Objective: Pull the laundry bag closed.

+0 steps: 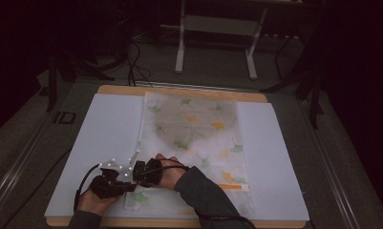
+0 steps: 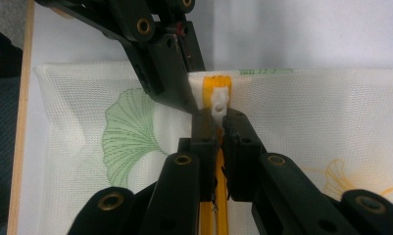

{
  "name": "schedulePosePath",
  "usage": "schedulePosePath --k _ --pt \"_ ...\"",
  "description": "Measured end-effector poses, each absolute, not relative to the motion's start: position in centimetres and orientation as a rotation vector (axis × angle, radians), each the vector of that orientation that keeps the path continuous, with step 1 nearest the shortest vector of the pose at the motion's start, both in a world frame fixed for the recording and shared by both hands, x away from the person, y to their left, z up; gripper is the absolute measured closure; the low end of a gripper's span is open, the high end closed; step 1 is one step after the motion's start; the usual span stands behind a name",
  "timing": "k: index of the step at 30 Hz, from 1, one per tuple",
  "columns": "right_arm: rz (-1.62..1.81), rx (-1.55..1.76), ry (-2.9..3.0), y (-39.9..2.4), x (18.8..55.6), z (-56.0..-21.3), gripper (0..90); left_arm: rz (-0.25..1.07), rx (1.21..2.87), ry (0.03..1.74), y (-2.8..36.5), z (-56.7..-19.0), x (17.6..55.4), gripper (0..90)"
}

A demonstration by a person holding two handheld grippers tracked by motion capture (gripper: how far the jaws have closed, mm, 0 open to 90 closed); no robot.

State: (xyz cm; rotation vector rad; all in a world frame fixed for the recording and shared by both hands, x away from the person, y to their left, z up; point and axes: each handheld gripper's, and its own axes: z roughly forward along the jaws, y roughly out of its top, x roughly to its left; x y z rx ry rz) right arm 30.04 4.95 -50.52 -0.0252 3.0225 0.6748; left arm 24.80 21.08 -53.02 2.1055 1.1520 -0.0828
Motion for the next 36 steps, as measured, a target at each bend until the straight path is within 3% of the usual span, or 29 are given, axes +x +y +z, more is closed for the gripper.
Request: schedulePosePath --k 36 --pt "0.605 -0.017 3.003 4.37 29.77 -50.87 85.2 -0.109 2.035 1.142 21.98 -52.67 24.71 88.6"
